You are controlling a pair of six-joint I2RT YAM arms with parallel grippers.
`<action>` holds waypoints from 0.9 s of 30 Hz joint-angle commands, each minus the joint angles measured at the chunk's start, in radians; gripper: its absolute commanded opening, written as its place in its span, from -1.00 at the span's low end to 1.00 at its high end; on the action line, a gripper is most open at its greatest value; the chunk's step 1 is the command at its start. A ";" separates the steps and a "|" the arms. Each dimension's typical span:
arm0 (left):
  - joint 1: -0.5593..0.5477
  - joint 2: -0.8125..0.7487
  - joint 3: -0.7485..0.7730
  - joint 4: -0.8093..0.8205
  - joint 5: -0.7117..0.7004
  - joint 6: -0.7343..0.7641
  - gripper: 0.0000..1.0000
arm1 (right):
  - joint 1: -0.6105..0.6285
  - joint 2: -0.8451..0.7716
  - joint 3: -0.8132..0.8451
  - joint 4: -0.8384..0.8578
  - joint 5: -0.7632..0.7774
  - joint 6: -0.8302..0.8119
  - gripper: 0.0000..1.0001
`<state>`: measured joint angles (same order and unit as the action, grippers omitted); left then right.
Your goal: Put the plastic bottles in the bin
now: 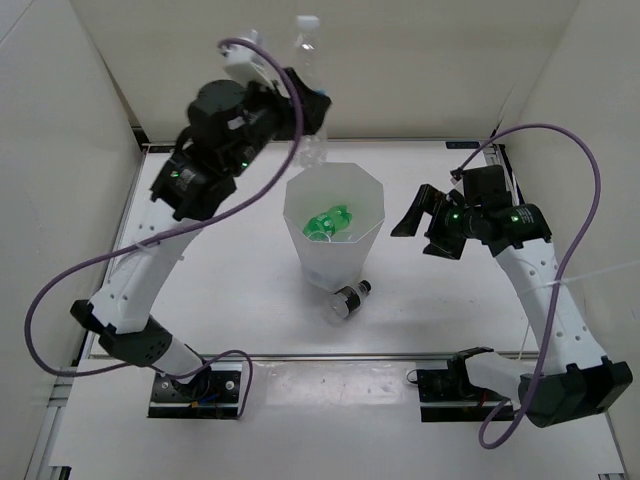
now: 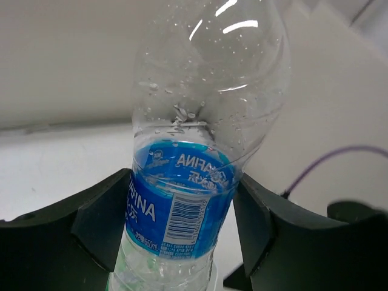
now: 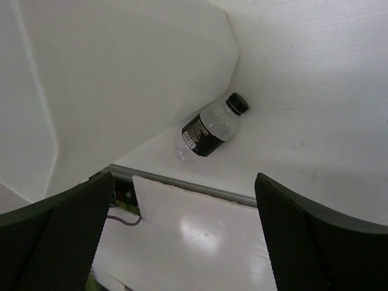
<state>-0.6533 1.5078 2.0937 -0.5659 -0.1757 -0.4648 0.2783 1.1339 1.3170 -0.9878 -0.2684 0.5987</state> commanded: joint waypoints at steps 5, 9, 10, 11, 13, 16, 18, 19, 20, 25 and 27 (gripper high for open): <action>-0.123 0.038 -0.147 -0.071 -0.030 0.055 1.00 | -0.102 0.017 -0.105 0.034 -0.129 0.133 1.00; -0.135 -0.017 -0.169 -0.071 -0.080 0.046 1.00 | -0.142 0.007 -0.191 0.034 -0.190 0.185 1.00; -0.135 -0.035 -0.137 -0.071 -0.081 0.046 1.00 | -0.154 0.007 -0.225 0.034 -0.218 0.197 1.00; -0.135 -0.044 -0.118 -0.071 -0.091 0.057 1.00 | -0.154 0.007 -0.243 0.047 -0.230 0.213 1.00; -0.135 -0.083 -0.072 -0.071 -0.137 0.068 1.00 | -0.154 0.007 -0.286 0.084 -0.255 0.268 1.00; -0.135 -0.171 -0.096 -0.071 -0.260 0.080 1.00 | -0.154 0.030 -0.378 0.153 -0.296 0.335 1.00; -0.126 -0.222 -0.144 -0.071 -0.318 0.080 1.00 | -0.154 0.058 -0.433 0.213 -0.311 0.364 1.00; -0.126 -0.274 -0.205 -0.081 -0.361 0.089 1.00 | -0.154 0.090 -0.449 0.234 -0.325 0.378 1.00; -0.126 -0.300 -0.236 -0.081 -0.378 0.080 1.00 | -0.134 0.108 -0.461 0.254 -0.325 0.404 1.00; -0.126 -0.428 -0.348 -0.192 -0.455 -0.021 1.00 | -0.053 0.302 -0.437 0.294 -0.325 0.432 1.00; -0.126 -0.448 -0.348 -0.253 -0.464 -0.067 1.00 | -0.013 0.383 -0.427 0.294 -0.316 0.444 1.00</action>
<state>-0.7811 1.0367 1.7809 -0.6998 -0.5785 -0.4610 0.2241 1.4448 0.8570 -0.7311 -0.5579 0.9970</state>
